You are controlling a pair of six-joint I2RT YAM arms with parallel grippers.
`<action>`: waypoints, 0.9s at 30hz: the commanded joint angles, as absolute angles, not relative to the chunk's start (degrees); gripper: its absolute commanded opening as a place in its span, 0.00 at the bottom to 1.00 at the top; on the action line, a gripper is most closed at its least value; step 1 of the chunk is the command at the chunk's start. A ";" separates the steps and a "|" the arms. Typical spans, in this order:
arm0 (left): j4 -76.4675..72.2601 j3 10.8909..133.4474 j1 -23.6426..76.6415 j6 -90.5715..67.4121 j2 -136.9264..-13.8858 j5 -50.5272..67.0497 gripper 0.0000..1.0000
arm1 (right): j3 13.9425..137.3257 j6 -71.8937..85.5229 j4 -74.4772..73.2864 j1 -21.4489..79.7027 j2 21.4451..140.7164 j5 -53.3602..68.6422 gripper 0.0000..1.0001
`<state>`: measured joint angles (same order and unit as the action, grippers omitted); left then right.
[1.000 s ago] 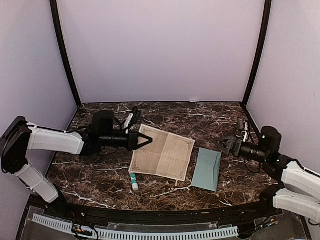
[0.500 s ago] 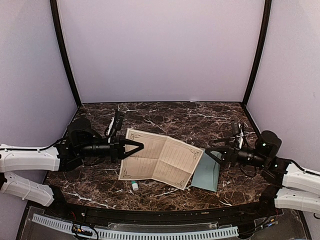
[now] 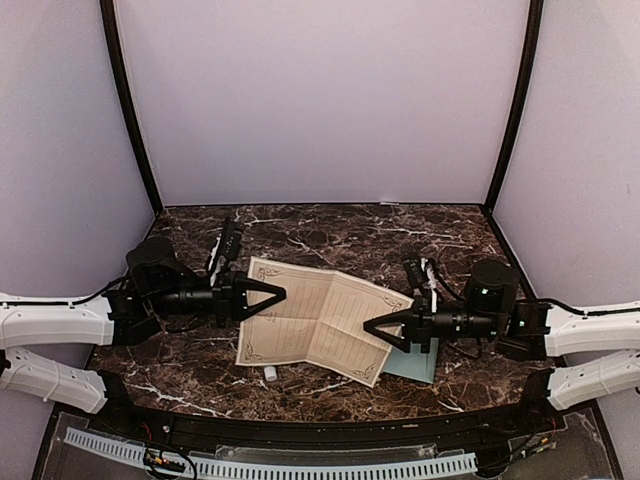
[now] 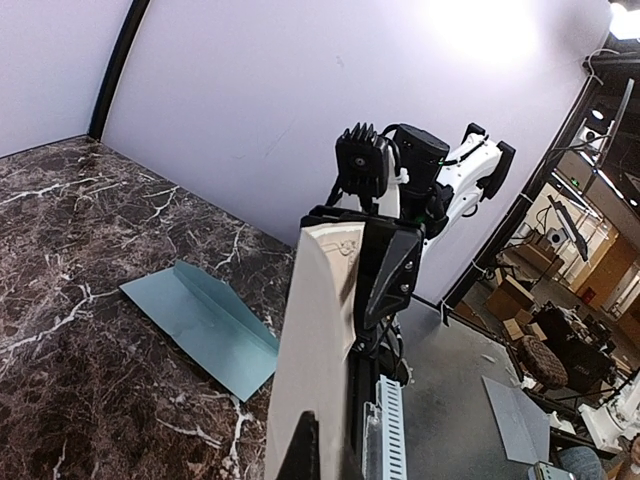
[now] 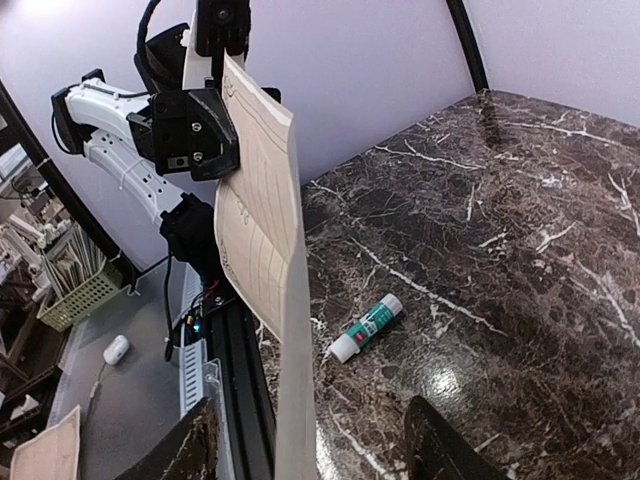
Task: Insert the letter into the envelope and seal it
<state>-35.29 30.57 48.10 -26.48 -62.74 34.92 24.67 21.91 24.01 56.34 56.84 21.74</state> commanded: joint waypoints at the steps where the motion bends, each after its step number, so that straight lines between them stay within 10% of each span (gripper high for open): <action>1: -36.48 30.16 48.57 -26.58 -60.66 35.58 0.00 | 27.71 20.39 26.24 57.78 59.10 18.13 0.46; 9: -35.26 30.34 48.71 -25.67 -60.37 34.33 0.00 | 27.48 22.60 26.15 57.94 58.12 15.92 0.00; 15: -34.74 30.66 49.22 -25.22 -60.97 33.64 0.02 | 25.93 24.17 27.90 57.98 57.37 16.04 0.00; 20: -32.53 31.39 50.26 -24.96 -60.73 30.02 0.36 | 25.52 24.71 28.68 57.98 55.54 12.77 0.00; 27: -33.01 30.61 52.56 -26.10 -57.98 28.24 0.46 | 25.08 23.07 29.60 58.05 51.96 7.29 0.00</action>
